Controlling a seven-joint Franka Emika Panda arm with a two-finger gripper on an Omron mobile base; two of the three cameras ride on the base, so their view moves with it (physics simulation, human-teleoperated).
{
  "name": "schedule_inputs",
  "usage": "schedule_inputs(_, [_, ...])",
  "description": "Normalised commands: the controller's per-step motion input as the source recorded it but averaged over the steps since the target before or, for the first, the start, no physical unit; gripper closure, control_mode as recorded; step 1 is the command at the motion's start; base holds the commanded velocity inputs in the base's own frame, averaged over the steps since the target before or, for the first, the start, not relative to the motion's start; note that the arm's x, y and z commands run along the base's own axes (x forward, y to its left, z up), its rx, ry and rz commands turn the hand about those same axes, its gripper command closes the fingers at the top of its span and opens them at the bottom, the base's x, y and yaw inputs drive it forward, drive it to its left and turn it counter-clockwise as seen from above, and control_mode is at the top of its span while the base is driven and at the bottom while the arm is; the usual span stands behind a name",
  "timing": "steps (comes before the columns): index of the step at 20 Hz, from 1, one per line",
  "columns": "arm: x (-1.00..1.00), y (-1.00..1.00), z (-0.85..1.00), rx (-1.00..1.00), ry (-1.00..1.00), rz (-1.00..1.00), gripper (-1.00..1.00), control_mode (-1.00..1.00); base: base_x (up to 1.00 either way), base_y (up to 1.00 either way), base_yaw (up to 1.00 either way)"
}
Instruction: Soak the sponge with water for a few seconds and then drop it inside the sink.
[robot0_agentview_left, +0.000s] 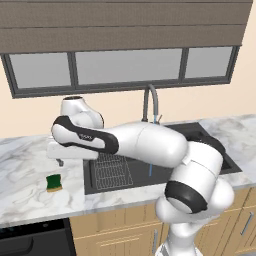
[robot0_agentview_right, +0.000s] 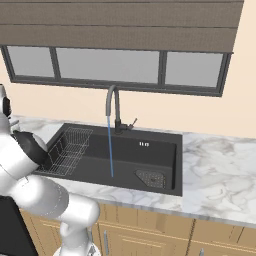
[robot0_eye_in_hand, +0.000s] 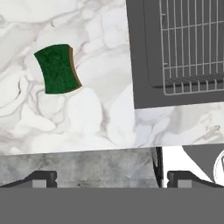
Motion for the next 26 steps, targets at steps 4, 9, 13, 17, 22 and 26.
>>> schedule_inputs(4, [0.30,0.00,0.00,0.00,0.00,0.06,-1.00,-1.00,0.00,0.00,0.00])
schedule_inputs(9, [0.10,0.11,-0.07,0.00,0.00,0.09,-1.00,-1.00,0.00,0.00,0.00])
schedule_inputs(13, [0.02,0.21,-0.12,0.00,0.00,0.13,-1.00,-1.00,0.00,0.00,0.00])
schedule_inputs(17, [0.05,0.19,-0.08,0.00,0.00,0.12,-1.00,-1.00,0.00,0.00,0.00])
schedule_inputs(22, [0.14,0.07,-0.09,0.00,-0.02,0.08,-1.00,-1.00,0.00,0.00,0.00])
schedule_inputs(26, [0.18,0.00,-0.08,0.00,0.00,0.04,-1.00,-1.00,0.00,0.00,0.00])
